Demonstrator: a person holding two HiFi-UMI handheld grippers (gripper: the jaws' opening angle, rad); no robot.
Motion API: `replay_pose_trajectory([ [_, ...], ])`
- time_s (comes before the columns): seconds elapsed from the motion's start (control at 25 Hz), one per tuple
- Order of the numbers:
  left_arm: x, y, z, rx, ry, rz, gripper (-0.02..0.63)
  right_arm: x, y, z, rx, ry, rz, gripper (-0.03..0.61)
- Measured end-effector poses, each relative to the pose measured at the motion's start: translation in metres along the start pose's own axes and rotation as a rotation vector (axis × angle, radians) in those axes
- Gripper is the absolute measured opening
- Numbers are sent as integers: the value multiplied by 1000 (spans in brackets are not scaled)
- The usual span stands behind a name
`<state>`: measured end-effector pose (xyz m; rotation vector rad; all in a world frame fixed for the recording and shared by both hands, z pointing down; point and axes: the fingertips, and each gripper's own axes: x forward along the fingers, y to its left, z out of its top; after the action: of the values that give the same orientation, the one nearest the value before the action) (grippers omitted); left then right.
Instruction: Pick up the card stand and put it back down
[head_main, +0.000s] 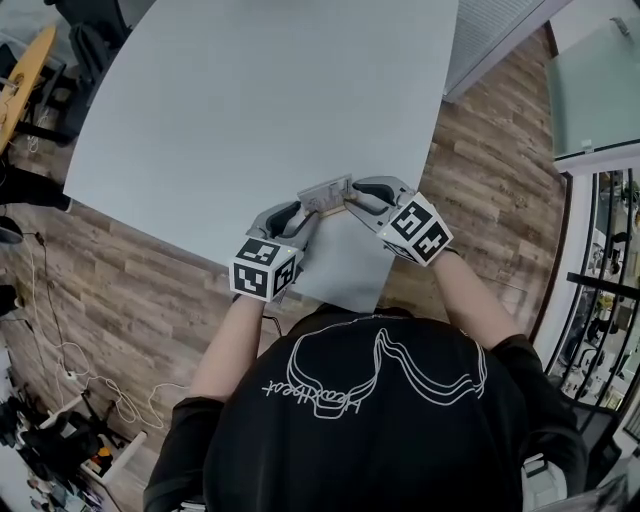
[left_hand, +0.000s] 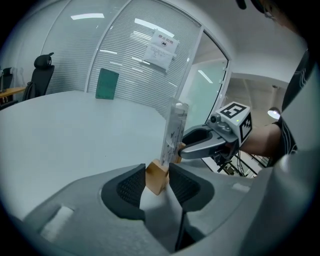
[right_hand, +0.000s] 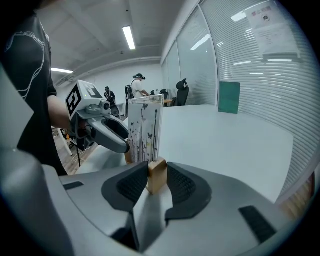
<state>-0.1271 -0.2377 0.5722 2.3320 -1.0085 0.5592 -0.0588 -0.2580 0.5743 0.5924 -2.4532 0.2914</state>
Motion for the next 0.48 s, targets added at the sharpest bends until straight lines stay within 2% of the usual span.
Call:
replay_pose_trajectory([
  [0.2,2,0,-1,5,3,-9,152,0,-1,-1,37,-13,8,123],
  [0.48,3,0,0,5,-17,-8,150,-1,-2,0,38,-21,-3,120],
])
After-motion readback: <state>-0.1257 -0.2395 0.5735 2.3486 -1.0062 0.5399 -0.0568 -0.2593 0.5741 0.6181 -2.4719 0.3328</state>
